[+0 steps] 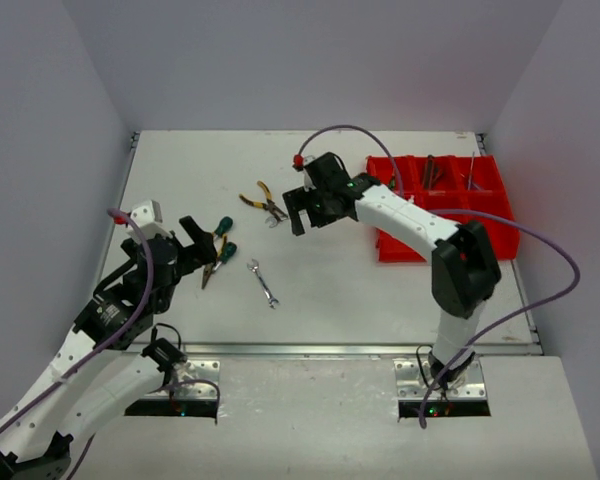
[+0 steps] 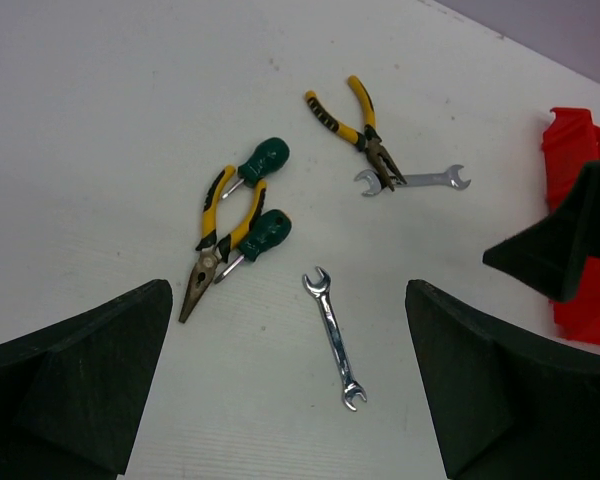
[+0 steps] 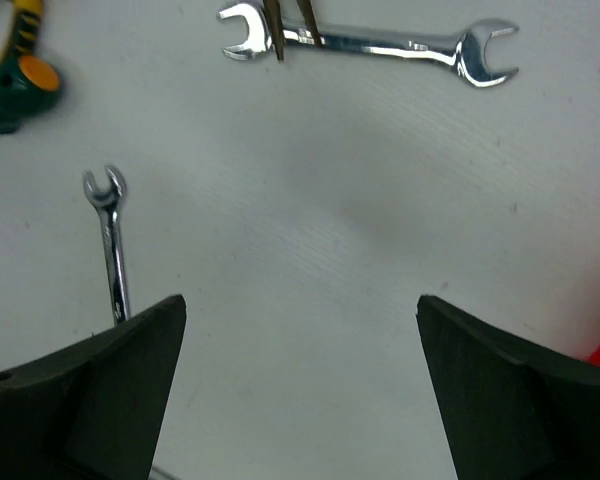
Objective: Sort the tools into containers
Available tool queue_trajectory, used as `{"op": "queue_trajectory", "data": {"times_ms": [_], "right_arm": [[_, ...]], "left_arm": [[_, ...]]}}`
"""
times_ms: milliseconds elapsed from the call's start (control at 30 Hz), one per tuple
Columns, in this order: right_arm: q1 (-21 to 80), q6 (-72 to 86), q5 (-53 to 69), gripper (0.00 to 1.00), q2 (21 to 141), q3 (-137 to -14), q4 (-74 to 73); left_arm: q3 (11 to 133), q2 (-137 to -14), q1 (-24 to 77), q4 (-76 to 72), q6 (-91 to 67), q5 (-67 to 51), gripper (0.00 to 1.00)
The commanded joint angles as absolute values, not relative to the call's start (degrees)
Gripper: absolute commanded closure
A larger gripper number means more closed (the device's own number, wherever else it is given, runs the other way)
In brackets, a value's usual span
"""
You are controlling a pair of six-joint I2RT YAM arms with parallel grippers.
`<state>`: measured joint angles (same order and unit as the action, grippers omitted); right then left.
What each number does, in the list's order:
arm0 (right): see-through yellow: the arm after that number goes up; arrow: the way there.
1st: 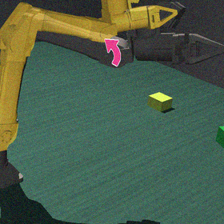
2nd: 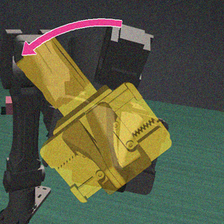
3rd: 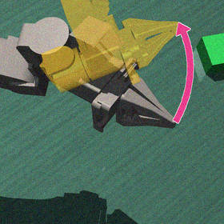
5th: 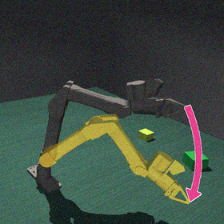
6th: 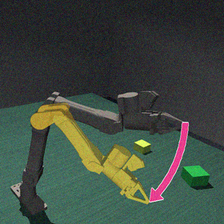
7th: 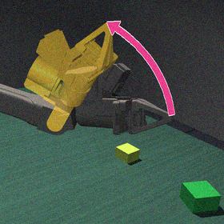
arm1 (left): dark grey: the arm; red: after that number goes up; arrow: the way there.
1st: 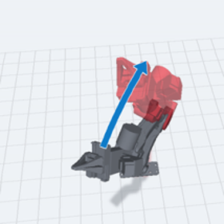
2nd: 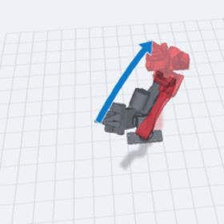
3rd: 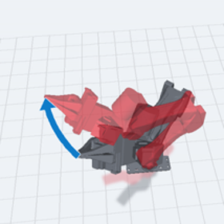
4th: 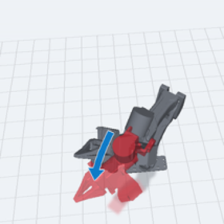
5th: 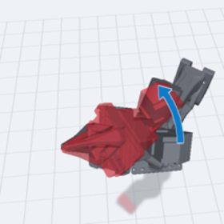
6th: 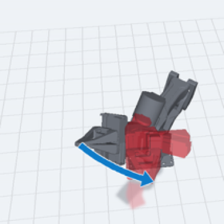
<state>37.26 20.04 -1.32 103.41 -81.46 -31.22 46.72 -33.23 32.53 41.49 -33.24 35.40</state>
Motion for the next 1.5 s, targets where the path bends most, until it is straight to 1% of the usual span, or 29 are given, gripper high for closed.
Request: {"op": "queue_trajectory", "data": {"times_ms": [0,100,167,200,267,300,367,500,567,733,867,967,1033,1100,1267,1333,1433,1467], "right_arm": [[37.83,13.64,-0.34,0.05,120.47,-103.93,-36.74],[37.88,10.40,-0.85,0.07,129.53,-115.79,-43.21],[37.96,7.83,-1.37,0.07,136.70,-127.00,-44.81],[37.97,6.36,-2.28,0.09,138.33,-127.77,-43.53],[37.88,4.14,-4.04,0.14,139.31,-126.19,-39.43],[37.88,4.11,-4.05,0.14,139.30,-124.00,-36.36],[37.88,1.90,-4.70,0.20,139.05,-121.06,-30.45],[37.90,0.53,-2.98,0.26,144.95,-125.60,-30.65],[37.97,0.60,-2.97,0.28,145.84,-126.41,-30.29],[37.97,3.01,0.71,0.32,143.24,-120.27,-25.87],[38.05,4.79,2.44,0.34,142.88,-119.42,-24.62],[38.03,4.61,2.05,0.41,145.71,-122.38,-26.07],[38.06,4.40,1.80,0.49,147.60,-124.70,-28.16],[38.23,4.39,0.97,0.56,147.92,-123.50,-27.95],[38.06,6.32,3.06,0.55,146.08,-120.77,-27.07],[38.14,6.75,3.17,0.63,146.41,-122.14,-28.19],[38.14,6.84,3.17,0.94,146.11,-121.86,-28.49],[38.14,6.90,3.07,0.95,145.61,-121.12,-28.20]], "left_arm": [[47.55,-33.97,31.90,39.82,-32.22,34.34,0.00],[47.47,-33.78,31.90,39.81,-32.08,34.18,0.00],[47.30,-33.50,31.90,39.41,-31.75,33.37,0.00],[47.16,-33.40,31.90,39.13,-31.56,33.02,0.00],[47.02,-33.40,31.90,38.67,-31.11,32.34,0.00],[47.02,-33.49,31.90,38.58,-31.02,32.16,0.00],[46.93,-33.86,31.90,38.40,-30.64,31.50,0.00],[46.85,-34.51,31.90,37.78,-29.87,30.18,0.00],[46.85,-34.88,31.90,37.71,-29.72,29.88,0.00],[46.89,-34.33,31.90,37.58,-29.53,29.49,0.00],[46.59,-33.59,31.82,37.11,-29.19,28.94,0.00],[46.60,-33.46,31.90,37.03,-29.07,28.81,0.00],[46.67,-33.31,31.90,37.09,-29.00,28.70,0.00],[46.67,-33.05,31.90,37.09,-29.00,28.65,0.00],[46.41,-32.17,31.90,36.65,-28.83,28.30,0.00],[46.41,-32.16,31.90,36.74,-28.75,28.21,0.00],[46.49,-32.09,31.90,36.74,-28.74,28.05,0.00],[46.45,-31.94,31.90,36.74,-28.74,28.08,0.00]]}}
